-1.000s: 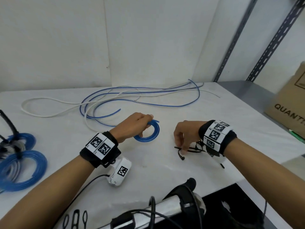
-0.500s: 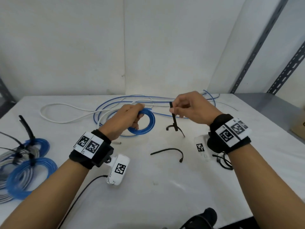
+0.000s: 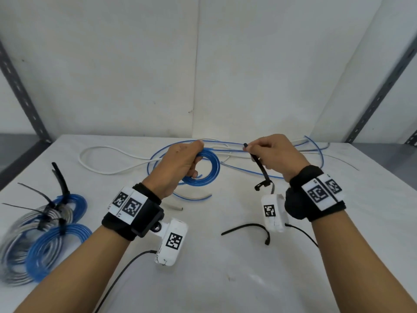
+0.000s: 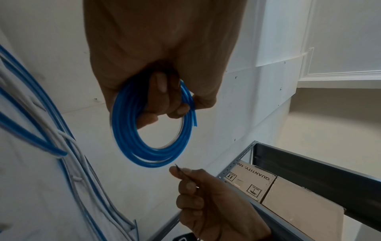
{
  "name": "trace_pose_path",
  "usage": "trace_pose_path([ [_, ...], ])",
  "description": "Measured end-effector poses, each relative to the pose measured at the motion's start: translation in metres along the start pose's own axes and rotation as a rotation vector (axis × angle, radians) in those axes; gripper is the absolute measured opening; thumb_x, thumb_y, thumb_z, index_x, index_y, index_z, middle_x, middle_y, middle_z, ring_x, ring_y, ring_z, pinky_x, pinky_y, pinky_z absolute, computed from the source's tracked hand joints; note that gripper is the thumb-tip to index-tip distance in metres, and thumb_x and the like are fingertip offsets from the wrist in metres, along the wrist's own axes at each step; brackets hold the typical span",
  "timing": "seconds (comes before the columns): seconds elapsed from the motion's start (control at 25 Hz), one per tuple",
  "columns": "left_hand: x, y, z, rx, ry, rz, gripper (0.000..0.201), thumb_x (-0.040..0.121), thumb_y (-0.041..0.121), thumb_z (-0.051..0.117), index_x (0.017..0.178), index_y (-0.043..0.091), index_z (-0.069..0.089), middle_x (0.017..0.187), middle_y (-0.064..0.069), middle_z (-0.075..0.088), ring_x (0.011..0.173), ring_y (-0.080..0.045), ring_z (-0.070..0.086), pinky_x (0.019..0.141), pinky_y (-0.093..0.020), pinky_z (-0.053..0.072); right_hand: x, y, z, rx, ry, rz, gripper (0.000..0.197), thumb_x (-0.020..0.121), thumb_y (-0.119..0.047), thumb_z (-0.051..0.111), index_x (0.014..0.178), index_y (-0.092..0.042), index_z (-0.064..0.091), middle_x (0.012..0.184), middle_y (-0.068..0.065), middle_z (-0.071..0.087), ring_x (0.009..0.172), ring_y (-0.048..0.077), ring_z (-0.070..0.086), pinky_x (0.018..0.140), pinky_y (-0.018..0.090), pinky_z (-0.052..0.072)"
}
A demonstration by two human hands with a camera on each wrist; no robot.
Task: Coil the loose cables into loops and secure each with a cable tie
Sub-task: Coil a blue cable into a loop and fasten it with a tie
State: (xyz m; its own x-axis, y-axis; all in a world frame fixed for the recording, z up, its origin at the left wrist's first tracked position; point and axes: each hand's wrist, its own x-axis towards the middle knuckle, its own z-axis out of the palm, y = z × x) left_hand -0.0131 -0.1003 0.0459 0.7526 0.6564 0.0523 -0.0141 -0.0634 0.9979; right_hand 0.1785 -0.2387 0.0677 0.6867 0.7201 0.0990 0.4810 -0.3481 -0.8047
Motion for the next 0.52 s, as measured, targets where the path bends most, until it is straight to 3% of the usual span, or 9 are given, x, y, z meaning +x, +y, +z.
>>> trace_pose_path([
  [0.12,-0.001,0.000,-0.002,-0.006,0.003,-0.010,0.042,0.106,0.026,0.047,0.068,0.010,0.048,0.044,0.013,0.037,0.040,-0.007,0.028,0.060,-0.031,0.038,-0.009,-0.008,0.004,0.279,-0.060,0.080,0.021,0.097,-0.020,0.064,0.102,-0.003,0.075,0.065,0.001,0.059,0.054,0.012,0.042,0.054,0.022,0.032],
  [0.24,-0.002,-0.001,-0.003,0.023,0.001,-0.003,0.043,0.107,0.030,0.046,0.069,0.010,0.050,0.044,0.013,0.037,0.041,-0.007,0.030,0.063,-0.032,0.039,-0.014,-0.017,0.015,0.458,0.010,0.056,0.020,0.098,-0.018,0.063,0.106,-0.002,0.073,0.066,0.002,0.059,0.051,0.011,0.040,0.056,0.025,0.033],
  [0.36,-0.002,-0.002,-0.005,-0.010,0.030,0.029,0.042,0.107,0.029,0.047,0.069,0.011,0.051,0.045,0.012,0.040,0.042,-0.006,0.031,0.065,-0.035,0.037,-0.022,-0.036,0.037,0.638,0.059,-0.113,0.017,0.100,-0.017,0.062,0.107,-0.002,0.065,0.067,0.005,0.065,0.046,0.011,0.045,0.049,0.023,0.039],
  [0.52,0.002,0.000,-0.013,-0.010,0.125,0.086,0.038,0.107,0.026,0.045,0.074,0.011,0.057,0.049,0.013,0.047,0.041,-0.006,0.036,0.065,-0.035,0.040,-0.030,-0.054,0.070,0.552,0.121,-0.410,0.007,0.100,-0.014,0.063,0.096,-0.012,0.057,0.070,0.006,0.070,0.050,0.018,0.056,0.045,0.028,0.045],
])
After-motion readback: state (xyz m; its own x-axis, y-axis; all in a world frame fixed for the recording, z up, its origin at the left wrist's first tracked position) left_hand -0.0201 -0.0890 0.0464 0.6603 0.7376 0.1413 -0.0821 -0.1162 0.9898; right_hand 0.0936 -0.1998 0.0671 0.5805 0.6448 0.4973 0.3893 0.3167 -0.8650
